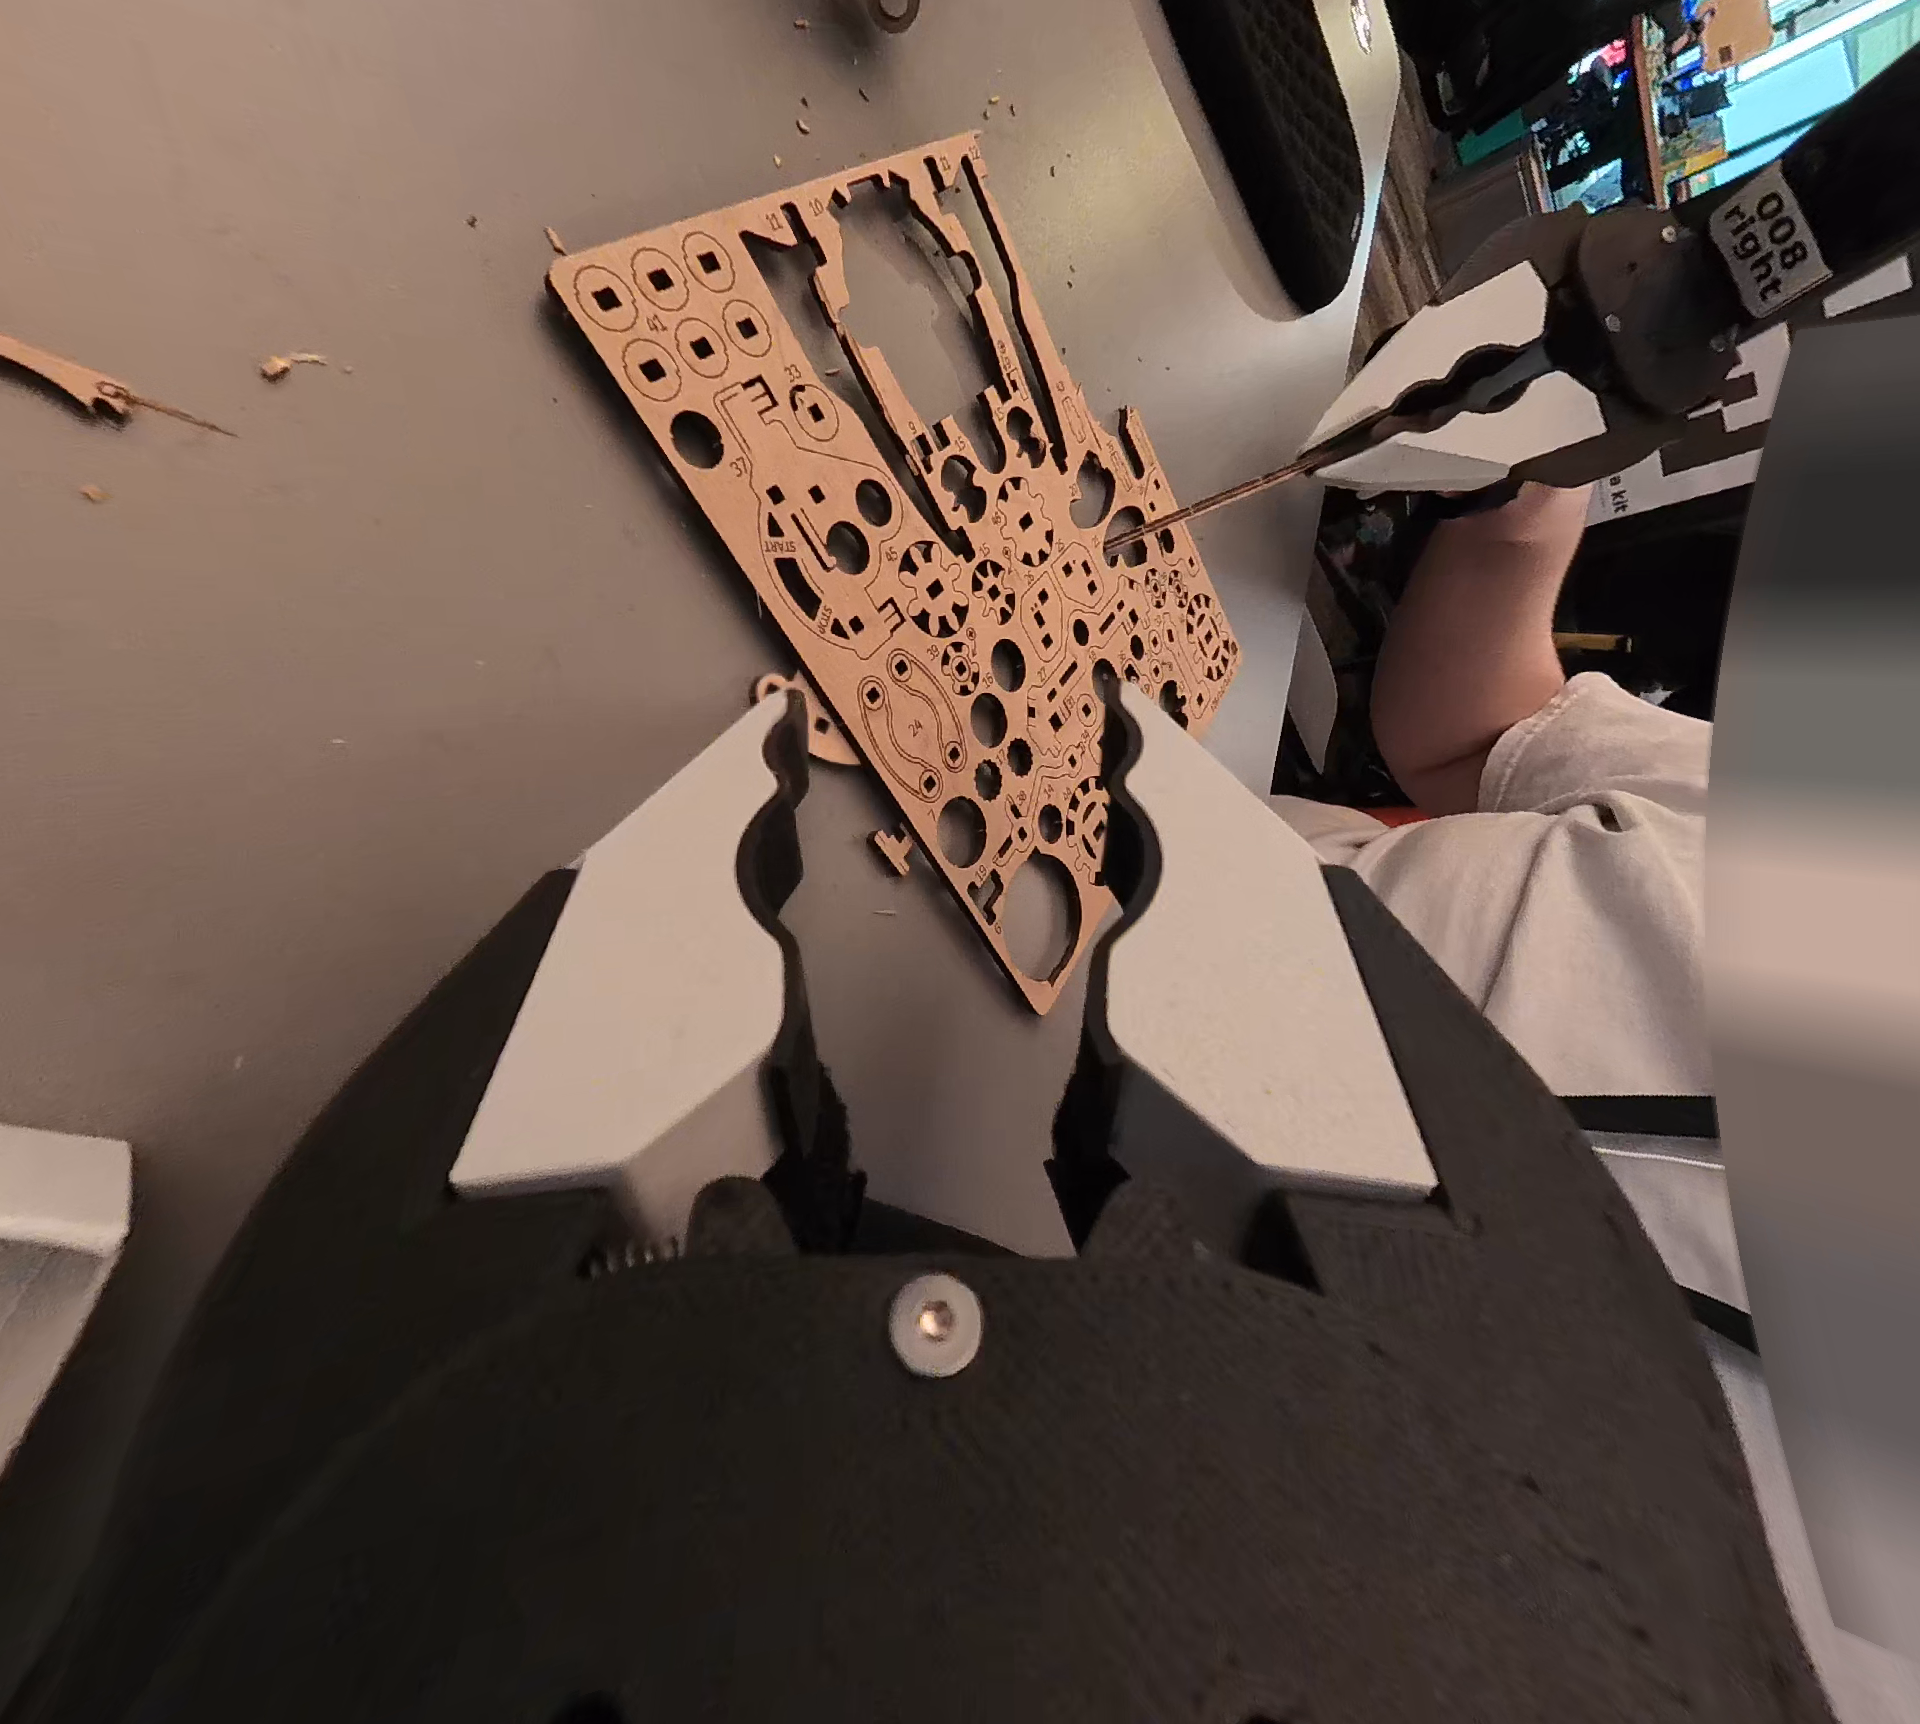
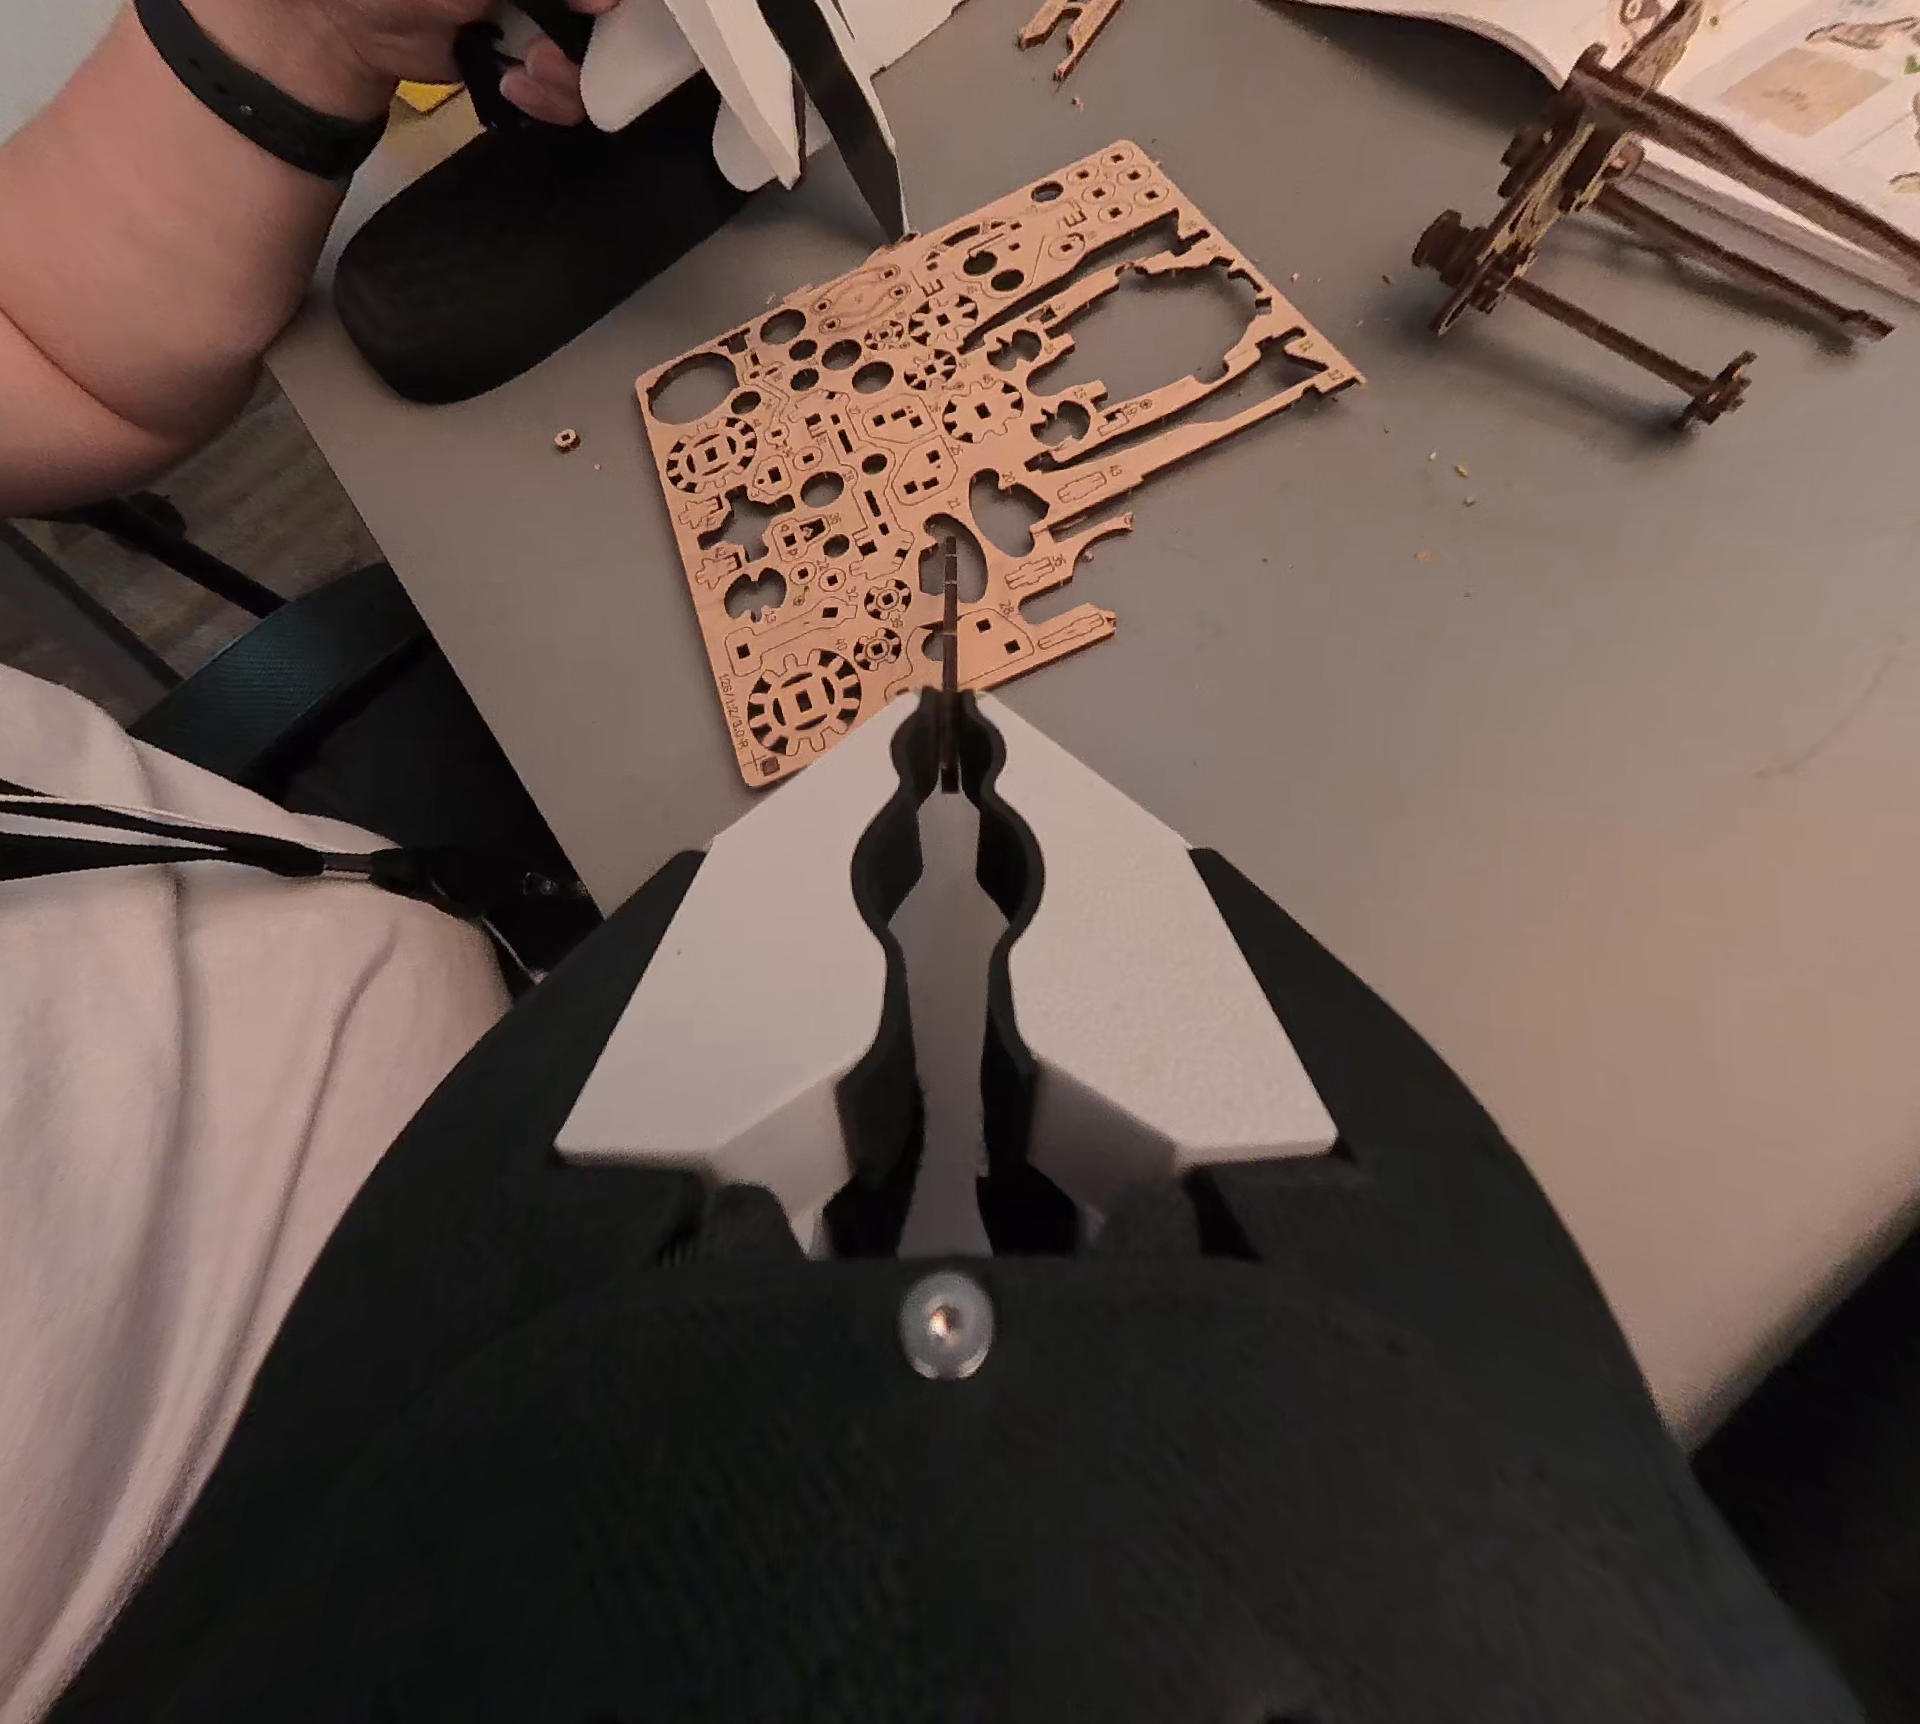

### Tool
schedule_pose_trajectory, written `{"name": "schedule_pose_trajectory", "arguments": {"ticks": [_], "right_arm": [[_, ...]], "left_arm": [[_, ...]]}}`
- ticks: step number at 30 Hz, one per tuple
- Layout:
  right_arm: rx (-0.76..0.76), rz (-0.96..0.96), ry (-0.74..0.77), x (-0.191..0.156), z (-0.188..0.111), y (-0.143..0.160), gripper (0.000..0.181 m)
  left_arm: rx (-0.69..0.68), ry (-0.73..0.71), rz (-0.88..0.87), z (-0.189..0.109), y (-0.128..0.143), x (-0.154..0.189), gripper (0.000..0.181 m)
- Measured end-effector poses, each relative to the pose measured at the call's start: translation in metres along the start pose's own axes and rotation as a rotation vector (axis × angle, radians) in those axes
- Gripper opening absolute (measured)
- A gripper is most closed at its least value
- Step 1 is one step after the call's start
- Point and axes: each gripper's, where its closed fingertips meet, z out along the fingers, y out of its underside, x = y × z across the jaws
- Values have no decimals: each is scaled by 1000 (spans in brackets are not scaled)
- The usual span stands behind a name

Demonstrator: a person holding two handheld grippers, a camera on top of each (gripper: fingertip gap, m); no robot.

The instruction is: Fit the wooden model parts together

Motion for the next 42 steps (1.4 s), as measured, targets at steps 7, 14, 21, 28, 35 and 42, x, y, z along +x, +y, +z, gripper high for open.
{"name": "schedule_pose_trajectory", "arguments": {"ticks": [7, 14, 21, 28, 35, 42], "right_arm": [[15, 79, -62, 3, 13, 2, 0], [40, 193, -107, 4, 15, 6, 0], [-5, 280, -145, 3, 19, 11, 0], [-17, 367, -180, 4, 21, 13, 0], [3, 359, -164, 6, 20, 11, 0], [-31, 305, -145, 3, 27, 13, 0]], "left_arm": [[8, 0, -28, -3, -1, -3, 55], [47, -22, -64, -12, -6, -11, 57], [55, 63, -137, -7, -6, -8, 55], [105, 159, -217, -12, -12, -3, 64], [271, 393, -280, -31, -36, 15, 52], [156, 474, -211, -15, -24, 46, 50]]}}
